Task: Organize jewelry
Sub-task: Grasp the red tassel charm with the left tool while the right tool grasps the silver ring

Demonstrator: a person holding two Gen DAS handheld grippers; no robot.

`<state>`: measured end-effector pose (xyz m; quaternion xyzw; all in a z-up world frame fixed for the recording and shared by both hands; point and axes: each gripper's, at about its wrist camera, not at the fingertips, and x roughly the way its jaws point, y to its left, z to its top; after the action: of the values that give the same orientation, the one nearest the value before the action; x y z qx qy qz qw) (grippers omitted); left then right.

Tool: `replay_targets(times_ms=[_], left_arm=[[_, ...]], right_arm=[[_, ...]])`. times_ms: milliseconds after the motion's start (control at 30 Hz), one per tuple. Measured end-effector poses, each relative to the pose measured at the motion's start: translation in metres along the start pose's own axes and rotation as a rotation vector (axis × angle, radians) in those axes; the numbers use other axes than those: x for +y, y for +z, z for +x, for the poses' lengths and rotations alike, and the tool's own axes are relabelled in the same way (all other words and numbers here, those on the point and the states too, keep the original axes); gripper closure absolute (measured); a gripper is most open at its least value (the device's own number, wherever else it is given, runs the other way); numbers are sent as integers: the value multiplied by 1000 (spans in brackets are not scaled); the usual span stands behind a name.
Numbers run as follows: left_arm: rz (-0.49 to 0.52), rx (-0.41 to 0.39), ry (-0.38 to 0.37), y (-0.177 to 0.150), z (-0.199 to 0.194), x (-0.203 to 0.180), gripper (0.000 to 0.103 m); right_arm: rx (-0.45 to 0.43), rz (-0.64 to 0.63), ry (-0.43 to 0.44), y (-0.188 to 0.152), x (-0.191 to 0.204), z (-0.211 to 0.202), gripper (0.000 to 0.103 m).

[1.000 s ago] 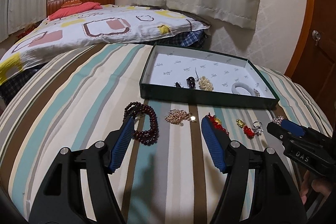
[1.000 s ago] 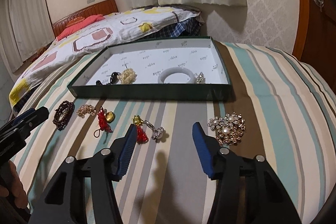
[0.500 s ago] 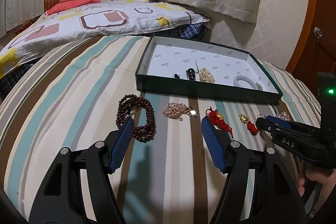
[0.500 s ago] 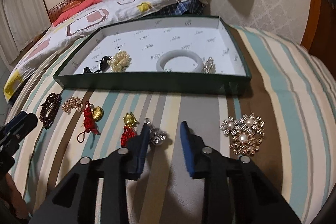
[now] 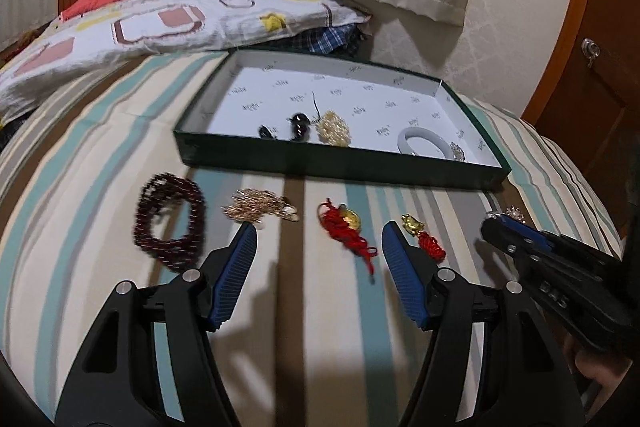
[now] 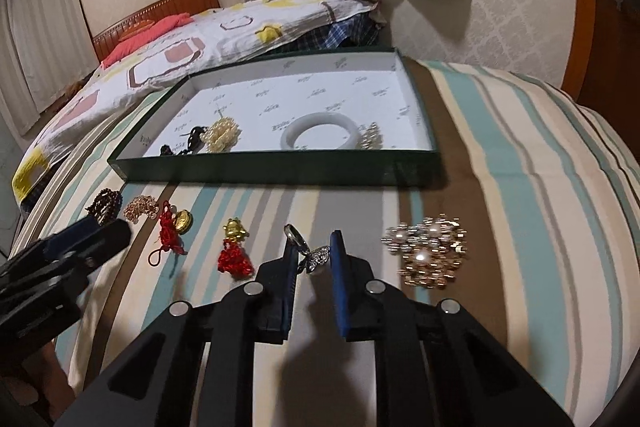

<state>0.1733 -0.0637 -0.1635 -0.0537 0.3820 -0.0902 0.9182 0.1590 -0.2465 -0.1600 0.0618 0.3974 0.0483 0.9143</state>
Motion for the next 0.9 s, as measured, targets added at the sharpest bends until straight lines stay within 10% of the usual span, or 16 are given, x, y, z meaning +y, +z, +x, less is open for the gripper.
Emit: replay_targets(times_ms=[300, 533, 900], left_arm=[[-32, 99, 15, 1, 33, -12, 57], [-39, 108, -3, 0, 35, -10, 91], [-64, 61, -36, 2, 26, -3, 94]], right_arm=[[-37, 25, 7, 3, -9, -7, 86], [-35, 41, 24, 0, -11, -5, 86], [-63, 28, 21, 1, -10, -10, 86]])
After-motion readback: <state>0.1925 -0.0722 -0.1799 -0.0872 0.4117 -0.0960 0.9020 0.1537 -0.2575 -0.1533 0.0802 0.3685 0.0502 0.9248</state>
